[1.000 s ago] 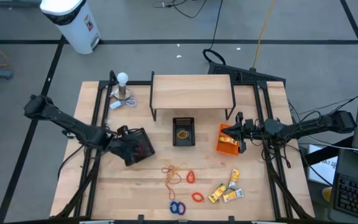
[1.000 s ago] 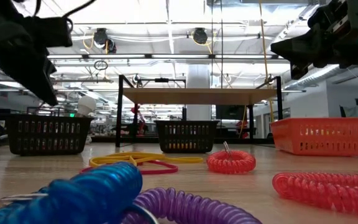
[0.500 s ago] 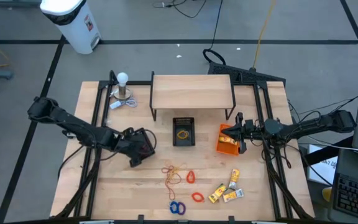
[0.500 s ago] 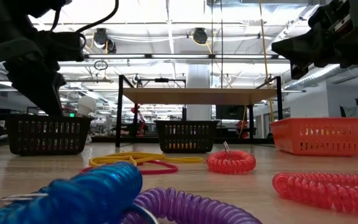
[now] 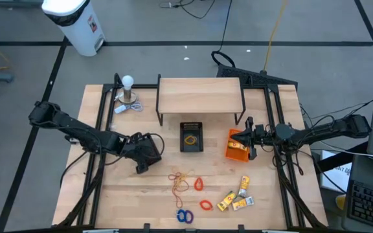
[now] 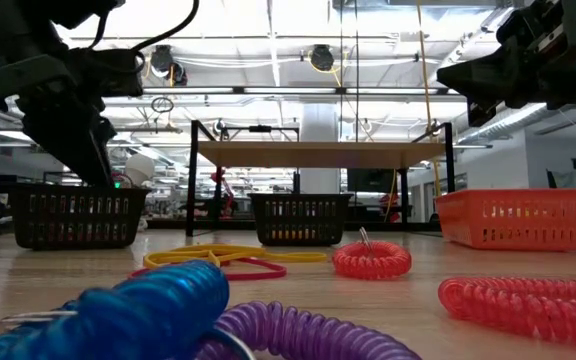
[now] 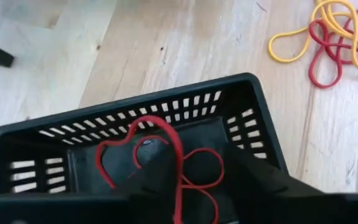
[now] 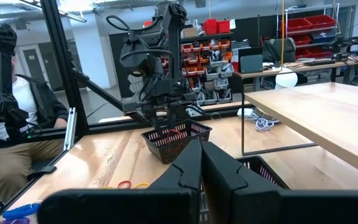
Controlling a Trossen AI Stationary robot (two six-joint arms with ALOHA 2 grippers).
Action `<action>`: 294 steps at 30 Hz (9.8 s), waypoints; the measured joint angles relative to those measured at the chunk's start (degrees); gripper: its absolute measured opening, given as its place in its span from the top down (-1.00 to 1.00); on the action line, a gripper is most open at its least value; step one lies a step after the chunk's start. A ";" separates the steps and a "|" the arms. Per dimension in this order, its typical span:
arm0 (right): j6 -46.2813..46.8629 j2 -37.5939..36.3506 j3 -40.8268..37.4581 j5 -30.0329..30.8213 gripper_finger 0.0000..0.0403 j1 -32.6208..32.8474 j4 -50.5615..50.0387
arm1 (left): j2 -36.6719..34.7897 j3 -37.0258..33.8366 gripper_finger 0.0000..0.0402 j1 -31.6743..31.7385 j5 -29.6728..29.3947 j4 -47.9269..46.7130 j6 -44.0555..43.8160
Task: Pick & Place Office Desk Supplies
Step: Put the red rubber band into the left black basket, then put the red spring keychain into the right black basket
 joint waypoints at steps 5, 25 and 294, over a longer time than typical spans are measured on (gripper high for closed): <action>0.00 0.00 0.01 -0.02 1.00 0.00 0.00 | 0.00 0.00 -0.02 0.00 0.02 1.13 1.13; -1.97 0.00 0.02 0.00 1.00 0.00 0.02 | -10.01 0.00 -0.33 -0.38 2.61 0.39 7.90; -5.83 -11.68 16.44 18.01 0.96 15.86 -28.01 | -58.52 -33.40 0.88 4.24 -20.20 42.47 38.64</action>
